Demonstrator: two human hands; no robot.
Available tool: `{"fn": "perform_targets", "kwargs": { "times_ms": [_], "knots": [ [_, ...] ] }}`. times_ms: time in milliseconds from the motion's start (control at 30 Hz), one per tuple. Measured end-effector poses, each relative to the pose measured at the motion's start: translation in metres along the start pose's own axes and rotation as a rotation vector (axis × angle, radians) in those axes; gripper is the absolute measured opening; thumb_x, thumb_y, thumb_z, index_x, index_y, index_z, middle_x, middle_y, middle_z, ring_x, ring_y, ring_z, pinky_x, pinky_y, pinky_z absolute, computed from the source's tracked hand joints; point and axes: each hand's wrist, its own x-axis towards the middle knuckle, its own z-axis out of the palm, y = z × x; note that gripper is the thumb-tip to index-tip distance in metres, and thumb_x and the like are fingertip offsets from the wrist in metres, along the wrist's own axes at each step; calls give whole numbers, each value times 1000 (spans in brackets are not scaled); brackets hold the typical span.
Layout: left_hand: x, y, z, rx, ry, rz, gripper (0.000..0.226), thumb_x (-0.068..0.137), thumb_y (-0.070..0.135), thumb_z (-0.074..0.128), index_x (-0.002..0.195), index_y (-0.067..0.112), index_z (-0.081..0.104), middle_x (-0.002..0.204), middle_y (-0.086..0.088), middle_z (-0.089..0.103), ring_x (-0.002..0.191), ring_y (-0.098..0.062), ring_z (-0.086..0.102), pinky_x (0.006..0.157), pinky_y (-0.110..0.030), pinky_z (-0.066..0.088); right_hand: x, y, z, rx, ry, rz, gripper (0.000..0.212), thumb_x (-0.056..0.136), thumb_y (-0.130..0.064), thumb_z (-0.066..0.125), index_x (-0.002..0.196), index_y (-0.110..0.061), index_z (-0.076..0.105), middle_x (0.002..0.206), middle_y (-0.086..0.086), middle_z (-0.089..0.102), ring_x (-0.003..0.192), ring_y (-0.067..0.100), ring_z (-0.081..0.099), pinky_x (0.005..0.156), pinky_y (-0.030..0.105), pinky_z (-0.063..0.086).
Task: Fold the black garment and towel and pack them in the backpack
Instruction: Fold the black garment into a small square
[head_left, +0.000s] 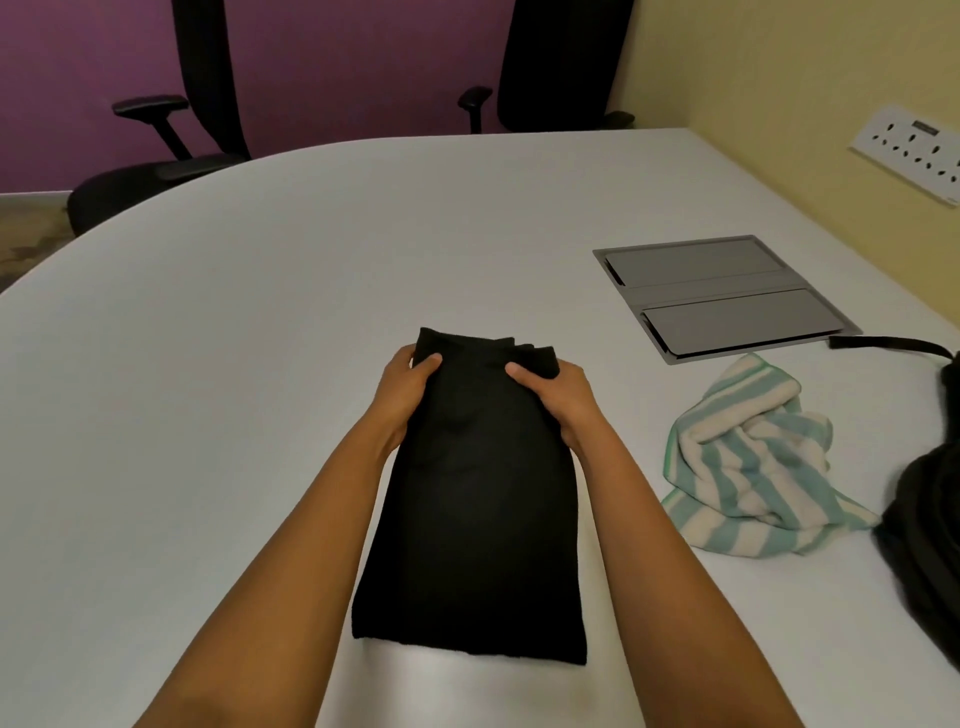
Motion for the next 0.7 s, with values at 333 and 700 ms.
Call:
{"fn": "perform_targets", "kwargs": {
  "times_ms": [333, 700],
  "knots": [
    [45, -43, 7, 187, 154, 67, 37, 98, 13, 47, 134, 21, 42, 136, -11, 51, 122, -25, 51, 103, -34, 42, 44, 57, 17, -441, 128, -232, 47, 89, -31, 63, 131, -17, 48, 128, 5, 58, 117, 21, 54, 96, 26, 41],
    [-6, -74, 15, 841, 249, 548, 47, 100, 33, 30, 146, 24, 33, 155, 1, 26, 144, -15, 22, 118, -34, 13, 11, 89, 7, -717, 250, -470, 52, 100, -41, 31, 147, -21, 29, 154, -1, 30, 143, 18, 25, 116, 38, 23]
  ]
}}
